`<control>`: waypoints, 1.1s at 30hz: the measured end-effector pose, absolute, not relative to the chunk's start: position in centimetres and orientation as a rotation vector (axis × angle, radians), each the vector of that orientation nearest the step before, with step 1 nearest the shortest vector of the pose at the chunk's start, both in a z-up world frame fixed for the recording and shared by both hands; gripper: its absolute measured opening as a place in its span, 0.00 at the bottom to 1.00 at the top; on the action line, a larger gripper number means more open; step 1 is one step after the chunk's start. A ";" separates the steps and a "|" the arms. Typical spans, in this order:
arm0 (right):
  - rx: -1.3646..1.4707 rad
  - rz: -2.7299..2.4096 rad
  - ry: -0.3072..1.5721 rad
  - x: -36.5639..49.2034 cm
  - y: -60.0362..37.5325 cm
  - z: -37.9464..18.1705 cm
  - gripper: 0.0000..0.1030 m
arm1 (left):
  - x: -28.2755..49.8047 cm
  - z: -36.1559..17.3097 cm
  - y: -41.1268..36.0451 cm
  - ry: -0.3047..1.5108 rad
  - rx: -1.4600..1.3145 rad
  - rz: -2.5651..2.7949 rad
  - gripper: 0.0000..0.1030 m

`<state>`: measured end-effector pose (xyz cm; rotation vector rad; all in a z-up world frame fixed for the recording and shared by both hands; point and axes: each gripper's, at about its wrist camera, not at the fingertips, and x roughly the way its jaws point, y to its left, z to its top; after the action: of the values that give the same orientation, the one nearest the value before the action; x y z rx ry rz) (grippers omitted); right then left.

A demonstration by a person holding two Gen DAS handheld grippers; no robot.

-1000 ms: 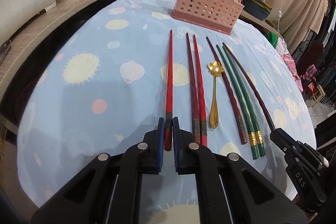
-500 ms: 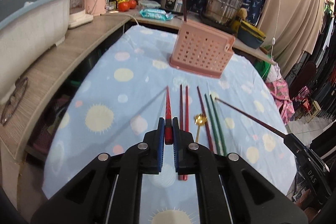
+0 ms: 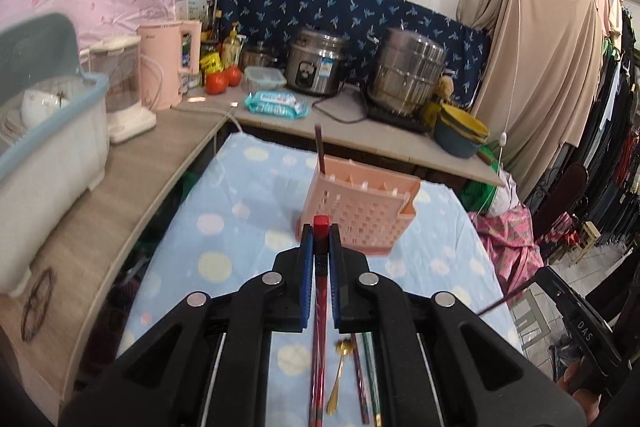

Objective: Organize utensils
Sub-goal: 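Lift the chopstick with the left gripper while the right carries its chopstick to the basket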

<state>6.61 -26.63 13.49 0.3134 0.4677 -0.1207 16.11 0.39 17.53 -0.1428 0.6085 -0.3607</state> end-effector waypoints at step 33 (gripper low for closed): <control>0.332 -0.058 0.299 25.7 -28.7 21.4 0.07 | 32.2 25.3 -7.1 0.433 -0.108 -0.353 0.07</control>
<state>25.67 -28.71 21.35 0.3318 0.2986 -0.0579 32.19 -7.06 25.27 -0.1082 0.4334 -0.3530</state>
